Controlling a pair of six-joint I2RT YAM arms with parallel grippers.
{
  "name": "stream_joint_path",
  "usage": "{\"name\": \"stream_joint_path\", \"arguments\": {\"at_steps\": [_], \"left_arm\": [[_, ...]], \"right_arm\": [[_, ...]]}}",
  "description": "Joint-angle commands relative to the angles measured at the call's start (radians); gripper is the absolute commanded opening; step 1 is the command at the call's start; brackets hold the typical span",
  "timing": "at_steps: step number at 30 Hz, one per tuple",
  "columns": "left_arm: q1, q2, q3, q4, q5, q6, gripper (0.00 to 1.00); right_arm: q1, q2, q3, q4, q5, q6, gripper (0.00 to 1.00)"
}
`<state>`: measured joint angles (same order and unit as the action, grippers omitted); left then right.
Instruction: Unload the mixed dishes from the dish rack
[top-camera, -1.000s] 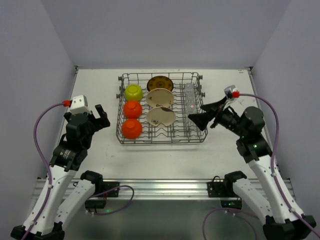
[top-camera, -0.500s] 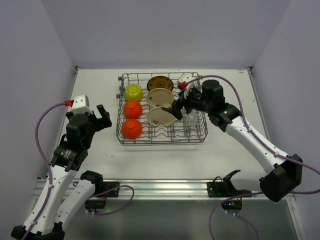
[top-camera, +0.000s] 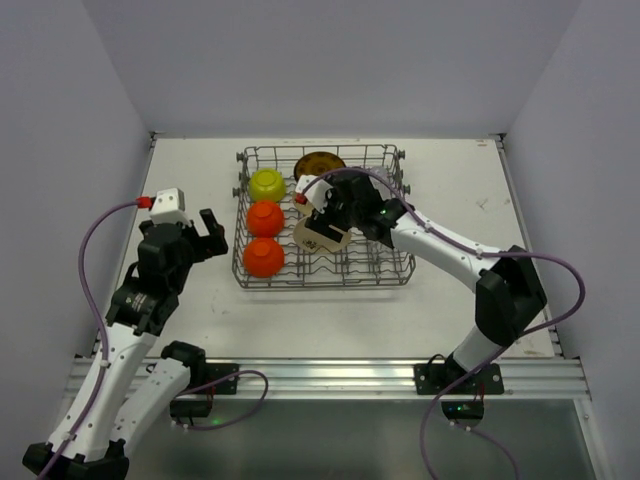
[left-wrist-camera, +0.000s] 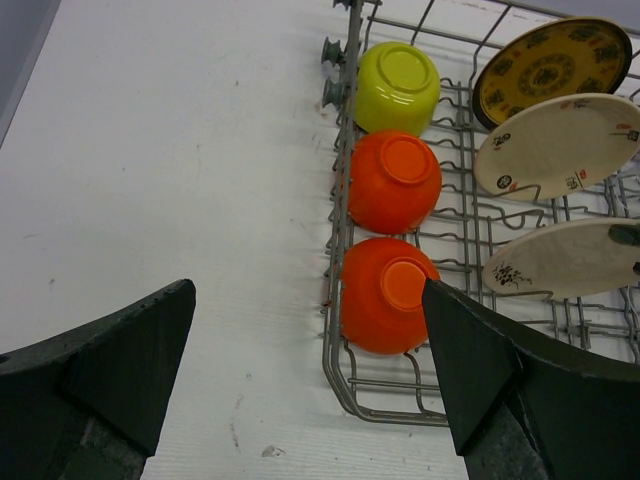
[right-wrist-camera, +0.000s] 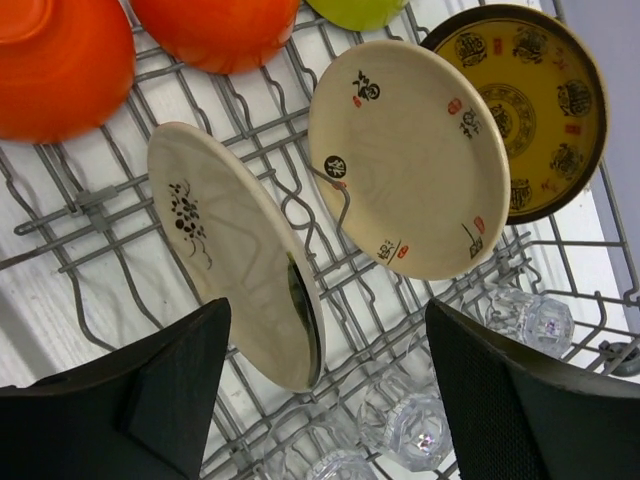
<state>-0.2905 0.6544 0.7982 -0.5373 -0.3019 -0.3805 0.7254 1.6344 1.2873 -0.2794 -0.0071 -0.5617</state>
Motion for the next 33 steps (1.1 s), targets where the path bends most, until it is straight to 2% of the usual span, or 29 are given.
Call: {"name": "stream_joint_path", "arguments": {"at_steps": [1,4,6,9,17,20,25,33], "left_arm": [[-0.004,0.004,-0.008,0.059,0.02,0.02,1.0],[-0.004,0.007,-0.01,0.06,0.023,0.02,1.0],[-0.004,0.008,-0.01,0.062,0.026,0.022,1.0],[-0.004,0.014,-0.01,0.065,0.029,0.023,1.0],[-0.004,0.013,-0.008,0.065,0.033,0.023,1.0],[-0.004,0.014,-0.01,0.065,0.035,0.023,1.0],[-0.004,0.014,-0.01,0.068,0.037,0.023,1.0],[-0.004,0.017,-0.01,0.069,0.037,0.025,1.0]], "right_arm": [[0.002,0.039,0.07,-0.024,0.033,-0.075,0.79],[0.003,0.051,0.046,0.003,0.021,-0.086,0.77],[0.002,0.045,0.027,0.041,0.013,-0.092,0.72],[0.003,0.062,0.021,0.065,0.013,-0.112,0.58],[0.003,0.082,0.009,0.095,0.015,-0.139,0.41],[0.003,0.088,0.004,0.092,0.012,-0.139,0.36],[0.005,0.081,-0.011,0.111,0.013,-0.136,0.34],[0.016,0.087,-0.002,0.112,0.035,-0.136,0.22]]}}
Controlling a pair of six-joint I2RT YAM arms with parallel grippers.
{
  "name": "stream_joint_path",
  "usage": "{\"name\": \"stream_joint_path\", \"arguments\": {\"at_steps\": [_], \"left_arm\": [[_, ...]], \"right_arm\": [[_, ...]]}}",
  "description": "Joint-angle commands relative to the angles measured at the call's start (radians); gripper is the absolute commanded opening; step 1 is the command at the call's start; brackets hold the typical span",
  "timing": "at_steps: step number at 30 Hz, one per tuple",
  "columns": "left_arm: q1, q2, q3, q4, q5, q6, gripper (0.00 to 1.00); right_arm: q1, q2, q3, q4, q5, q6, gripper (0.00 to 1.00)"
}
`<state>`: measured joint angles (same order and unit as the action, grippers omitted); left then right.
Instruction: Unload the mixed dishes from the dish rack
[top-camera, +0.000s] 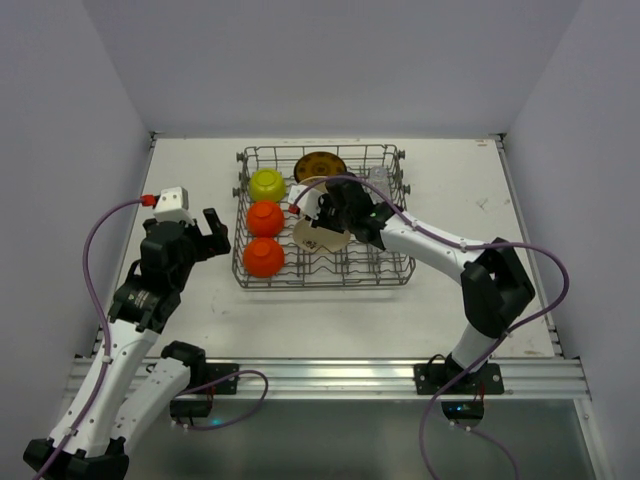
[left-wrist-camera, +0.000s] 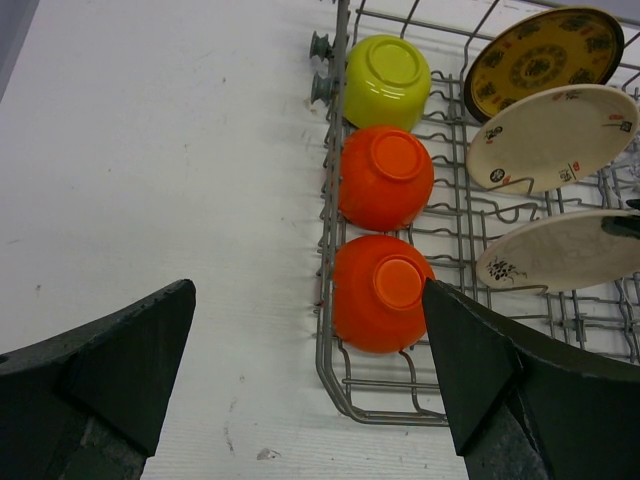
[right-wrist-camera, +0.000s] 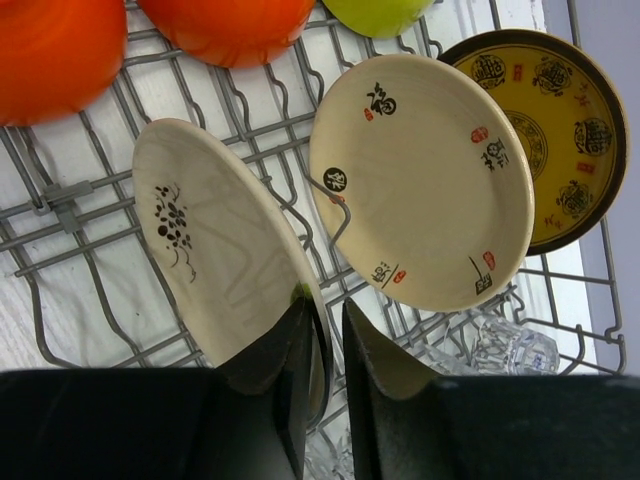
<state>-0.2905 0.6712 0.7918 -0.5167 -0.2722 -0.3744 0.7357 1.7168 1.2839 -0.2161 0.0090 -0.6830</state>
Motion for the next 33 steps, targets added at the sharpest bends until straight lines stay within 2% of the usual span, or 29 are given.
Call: {"name": "stream_joint_path", "arguments": {"at_steps": [1,8,10,16,29,33], "left_arm": [[-0.004,0.002,-0.003,0.049,0.007,0.019,1.0],[-0.004,0.007,0.0,0.05,0.008,0.02,1.0],[-0.004,0.008,0.0,0.05,0.008,0.02,1.0],[-0.004,0.007,-0.002,0.05,0.01,0.02,1.0],[-0.004,0.005,0.0,0.05,0.007,0.02,1.0],[-0.004,0.004,0.0,0.049,0.005,0.02,1.0]], "right_arm": [[0.005,0.004,0.002,0.049,0.025,-0.015,0.2],[0.008,-0.008,0.003,0.046,0.032,-0.02,0.14],[0.008,-0.014,0.006,0.044,0.032,-0.021,0.09],[0.008,-0.039,0.003,0.043,0.02,-0.024,0.01],[0.01,-0.091,-0.014,0.038,-0.003,-0.064,0.0],[0.007,-0.112,-0.043,0.041,-0.066,-0.125,0.0]]}}
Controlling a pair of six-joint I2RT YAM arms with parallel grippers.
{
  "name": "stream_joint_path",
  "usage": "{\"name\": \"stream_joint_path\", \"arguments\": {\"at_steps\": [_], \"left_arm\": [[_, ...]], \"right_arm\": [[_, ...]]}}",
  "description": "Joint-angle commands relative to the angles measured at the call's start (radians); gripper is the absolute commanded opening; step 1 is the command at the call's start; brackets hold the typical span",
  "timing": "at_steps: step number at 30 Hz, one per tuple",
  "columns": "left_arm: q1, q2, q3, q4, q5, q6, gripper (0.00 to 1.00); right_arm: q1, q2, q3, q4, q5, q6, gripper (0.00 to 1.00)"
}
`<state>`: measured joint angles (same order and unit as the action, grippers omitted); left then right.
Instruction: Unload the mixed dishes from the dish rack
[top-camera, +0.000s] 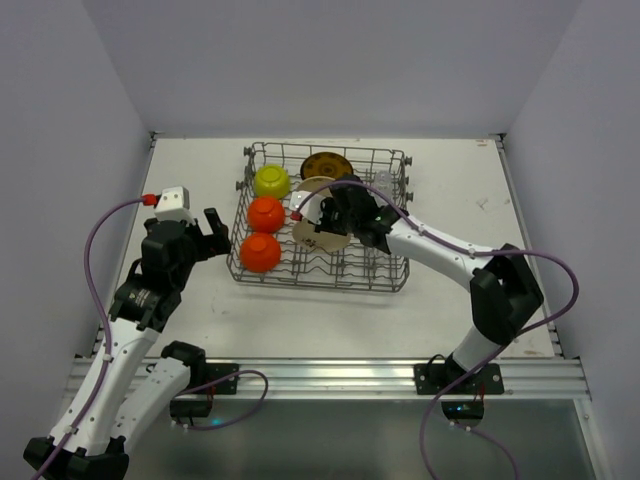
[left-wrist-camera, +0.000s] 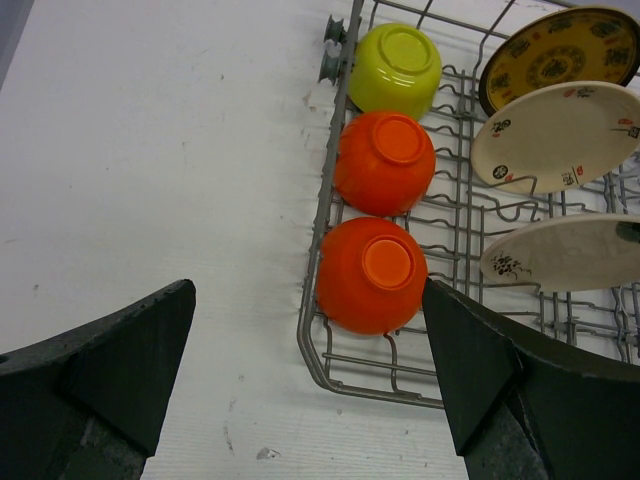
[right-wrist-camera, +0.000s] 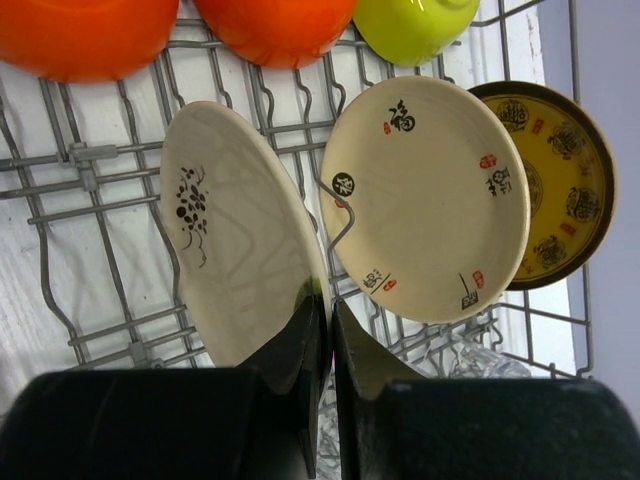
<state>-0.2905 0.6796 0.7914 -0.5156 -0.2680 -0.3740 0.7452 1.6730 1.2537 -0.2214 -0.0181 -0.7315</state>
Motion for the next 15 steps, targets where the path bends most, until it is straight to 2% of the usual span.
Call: {"name": "stream_joint_path", "arguments": {"at_steps": [1,7,15], "left_arm": [[-0.004,-0.005,0.0,0.048,0.001,0.02,1.0],[-0.004,-0.009,-0.001,0.046,0.0,0.018,1.0],[-0.004,-0.012,0.002,0.043,-0.004,0.018,1.0]], "right_arm": [[-0.003,-0.078,-0.02,0.054,-0.049,-0.083,0.0],[-0.007,-0.088,-0.031,0.054,-0.086,-0.112,0.0],[-0.009,-0.142,0.012,0.008,-0.094,-0.068,0.0]]}}
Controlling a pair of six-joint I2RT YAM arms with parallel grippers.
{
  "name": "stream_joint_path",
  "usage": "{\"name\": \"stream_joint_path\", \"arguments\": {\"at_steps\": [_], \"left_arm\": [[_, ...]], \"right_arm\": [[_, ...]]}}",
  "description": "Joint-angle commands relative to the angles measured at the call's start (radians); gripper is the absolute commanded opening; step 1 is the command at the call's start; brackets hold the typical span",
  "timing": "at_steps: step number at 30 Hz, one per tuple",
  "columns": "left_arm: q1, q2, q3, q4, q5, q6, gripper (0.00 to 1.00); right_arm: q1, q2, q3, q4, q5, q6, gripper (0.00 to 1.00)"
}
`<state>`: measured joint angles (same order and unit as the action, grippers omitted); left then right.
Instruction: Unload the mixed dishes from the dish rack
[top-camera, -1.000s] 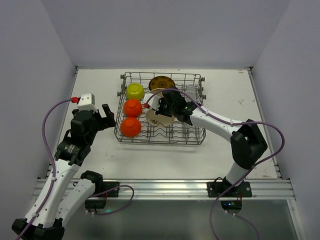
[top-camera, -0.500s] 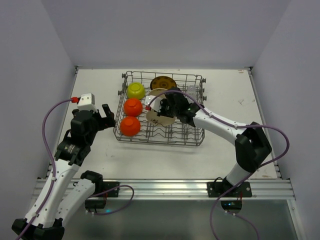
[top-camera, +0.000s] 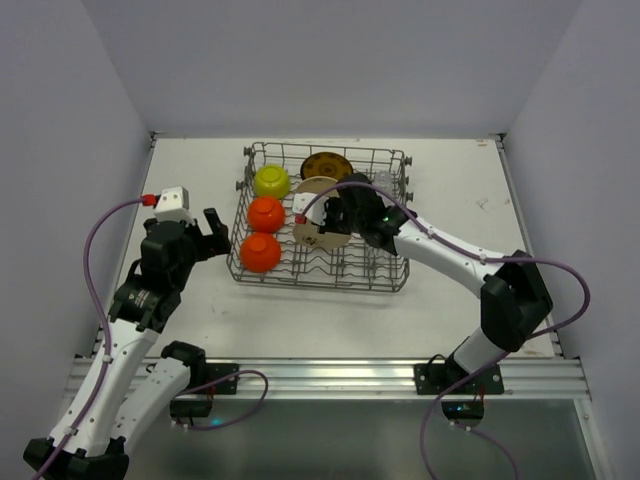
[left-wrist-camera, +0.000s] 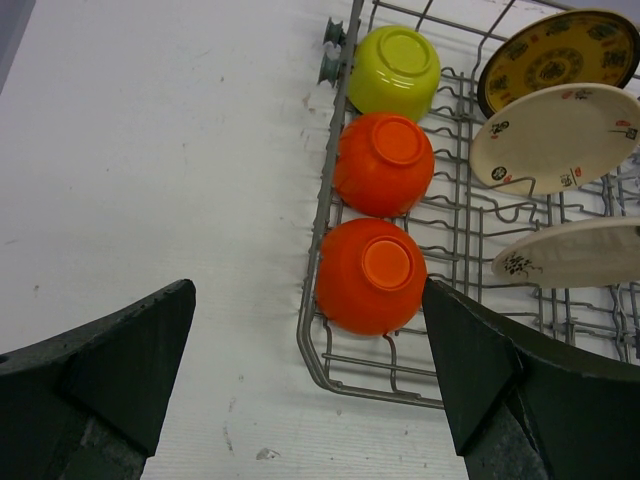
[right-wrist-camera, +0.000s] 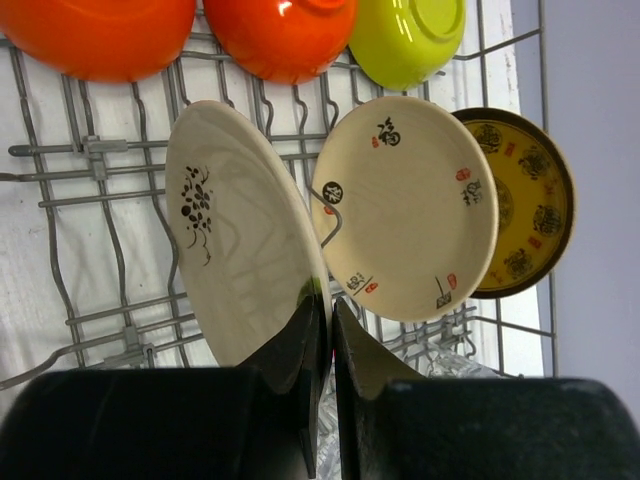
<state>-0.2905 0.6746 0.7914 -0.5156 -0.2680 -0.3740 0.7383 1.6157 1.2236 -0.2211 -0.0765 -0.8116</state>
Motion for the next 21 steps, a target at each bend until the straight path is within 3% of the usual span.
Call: {"name": "stream_joint_path", "arguments": {"at_steps": [1,7,10,11,15,16,19,21], "left_arm": [[-0.004,-0.007,0.002,0.045,-0.004,0.018,1.0],[-0.004,-0.004,0.017,0.043,0.007,0.009,1.0],[-0.002,-0.006,0.054,0.054,0.108,0.007,1.0],[-0.004,-0.009,0.063,0.064,0.159,0.009,1.0],[-0.003,-0.027,0.068,0.277,0.613,-0.029,1.0],[-0.004,-0.017,0.063,0.322,0.675,-0.049,1.0],[-0.004,0.037,0.04,0.483,0.84,-0.137,1.0],[-0.004,0.071,0.029,0.596,0.916,-0.202,1.0]], "right_arm": [[-0.004,-0.092,0.05,-0.012,-0.034,0.02,0.0],[-0.013,-0.18,0.051,-0.024,-0.026,0.083,0.0],[-0.03,-0.235,0.048,-0.023,-0.023,0.175,0.0],[-0.037,-0.25,0.059,-0.023,-0.017,0.269,0.0],[-0.123,-0.33,0.079,-0.037,0.002,0.683,0.0],[-0.151,-0.386,0.068,-0.035,-0.041,0.879,0.0],[-0.249,-0.509,-0.077,0.05,-0.214,1.203,0.0],[-0.275,-0.562,-0.136,0.103,-0.259,1.271,0.0]]}}
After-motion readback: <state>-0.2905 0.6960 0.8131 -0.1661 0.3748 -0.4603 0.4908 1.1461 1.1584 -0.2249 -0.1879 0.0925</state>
